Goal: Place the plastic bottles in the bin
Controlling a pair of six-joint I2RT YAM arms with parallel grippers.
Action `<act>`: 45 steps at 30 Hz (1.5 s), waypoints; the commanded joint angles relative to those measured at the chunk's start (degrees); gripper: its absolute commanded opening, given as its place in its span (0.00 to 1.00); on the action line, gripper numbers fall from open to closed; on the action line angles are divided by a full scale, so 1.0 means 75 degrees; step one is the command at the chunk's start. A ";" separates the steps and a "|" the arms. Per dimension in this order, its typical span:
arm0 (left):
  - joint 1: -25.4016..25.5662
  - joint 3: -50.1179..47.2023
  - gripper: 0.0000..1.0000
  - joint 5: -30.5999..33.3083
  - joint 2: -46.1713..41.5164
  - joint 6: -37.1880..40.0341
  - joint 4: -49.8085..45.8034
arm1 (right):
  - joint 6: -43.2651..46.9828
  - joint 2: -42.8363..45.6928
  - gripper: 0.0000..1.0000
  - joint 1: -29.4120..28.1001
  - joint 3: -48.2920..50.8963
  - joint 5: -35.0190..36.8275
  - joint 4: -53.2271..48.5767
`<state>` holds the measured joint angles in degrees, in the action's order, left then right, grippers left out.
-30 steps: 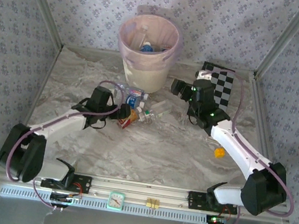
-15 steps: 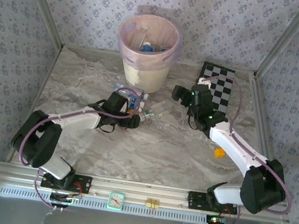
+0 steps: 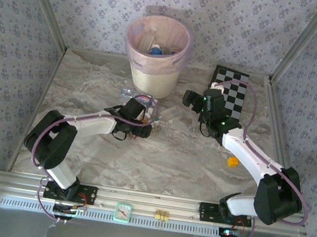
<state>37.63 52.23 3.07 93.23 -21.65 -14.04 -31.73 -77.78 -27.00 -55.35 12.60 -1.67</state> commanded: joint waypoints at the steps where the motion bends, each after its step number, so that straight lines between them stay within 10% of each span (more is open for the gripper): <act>1: 0.0019 0.0346 0.86 0.0131 0.0273 0.0144 -0.0304 | -0.0135 -0.0048 1.00 0.0061 0.0009 -0.0047 0.0037; 15: 0.0022 0.0226 0.56 0.0153 0.0175 0.0124 -0.0226 | -0.0270 -0.0034 1.00 0.0131 0.0041 -0.0130 -0.0004; 34: -0.0121 -0.0385 0.52 0.1482 -0.3079 -0.0187 0.0616 | -0.0889 -0.0140 1.00 0.0139 0.0456 -0.0770 0.0402; 45: -0.1455 0.1575 0.52 0.0860 -0.3067 0.0957 0.1771 | -0.1036 -0.0493 1.00 0.0143 0.0528 -0.1220 0.0632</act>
<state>28.45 57.43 11.86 68.77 -19.22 -5.52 -38.46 -81.25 -26.22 -51.62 4.58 1.61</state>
